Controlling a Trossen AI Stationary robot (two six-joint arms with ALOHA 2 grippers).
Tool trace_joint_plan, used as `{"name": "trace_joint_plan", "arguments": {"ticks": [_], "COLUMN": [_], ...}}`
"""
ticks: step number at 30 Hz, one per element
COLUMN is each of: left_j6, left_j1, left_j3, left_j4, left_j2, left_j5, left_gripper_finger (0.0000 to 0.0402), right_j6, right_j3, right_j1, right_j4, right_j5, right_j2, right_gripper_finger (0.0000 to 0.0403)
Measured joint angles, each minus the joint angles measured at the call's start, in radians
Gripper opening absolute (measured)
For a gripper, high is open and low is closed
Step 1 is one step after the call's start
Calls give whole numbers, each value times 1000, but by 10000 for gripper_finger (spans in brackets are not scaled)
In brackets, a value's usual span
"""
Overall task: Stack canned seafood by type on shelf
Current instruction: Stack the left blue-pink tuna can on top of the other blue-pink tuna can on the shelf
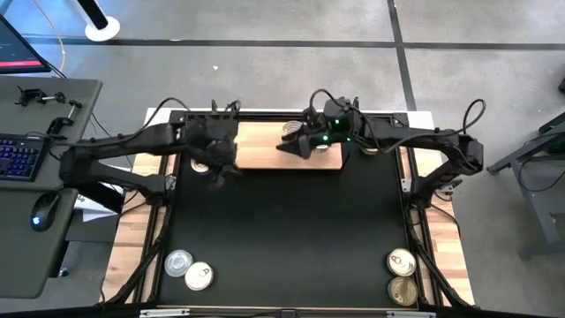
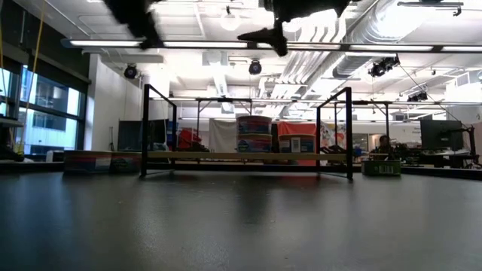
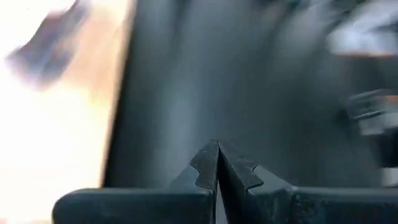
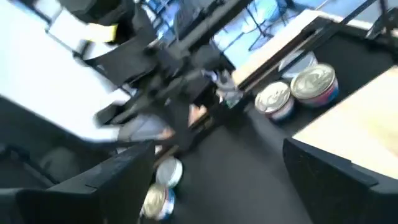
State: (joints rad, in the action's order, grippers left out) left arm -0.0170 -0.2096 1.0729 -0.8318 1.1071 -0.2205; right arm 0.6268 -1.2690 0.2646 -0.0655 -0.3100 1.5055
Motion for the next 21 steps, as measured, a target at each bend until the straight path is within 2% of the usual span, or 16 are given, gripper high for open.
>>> {"name": "trace_joint_plan", "arguments": {"ticks": [2,4,5,7,10,12,13,16,21], "left_j6": [180,423,557,735,804,819,829,865,956], "left_j1": [48,88,103,111,97,64,45,-5,-71], "left_j3": [0,-3,-15,-60,-176,-241,-266,-319,-361], "left_j4": [-162,-310,-371,-458,-443,-395,-371,-313,-265], "left_j2": [-30,-46,-52,-51,-33,-8,4,35,55], "left_j5": [187,330,371,389,364,363,375,461,673], "left_gripper_finger": [0,0,0,0,0,0,0,0,0], "right_j6": [-19,-32,-39,-51,-53,-53,-56,-56,-70], "right_j3": [0,0,0,0,0,0,0,0,0], "right_j1": [-24,-45,-56,-73,-84,-82,-80,-74,-75], "right_j4": [-74,-170,-220,-310,-418,-473,-489,-523,-552], "right_j5": [39,101,136,206,283,294,295,281,286], "right_j2": [-21,-44,-55,-72,-87,-87,-87,-87,-87], "right_gripper_finger": [313,282,262,214,119,45,24,19,3]}}
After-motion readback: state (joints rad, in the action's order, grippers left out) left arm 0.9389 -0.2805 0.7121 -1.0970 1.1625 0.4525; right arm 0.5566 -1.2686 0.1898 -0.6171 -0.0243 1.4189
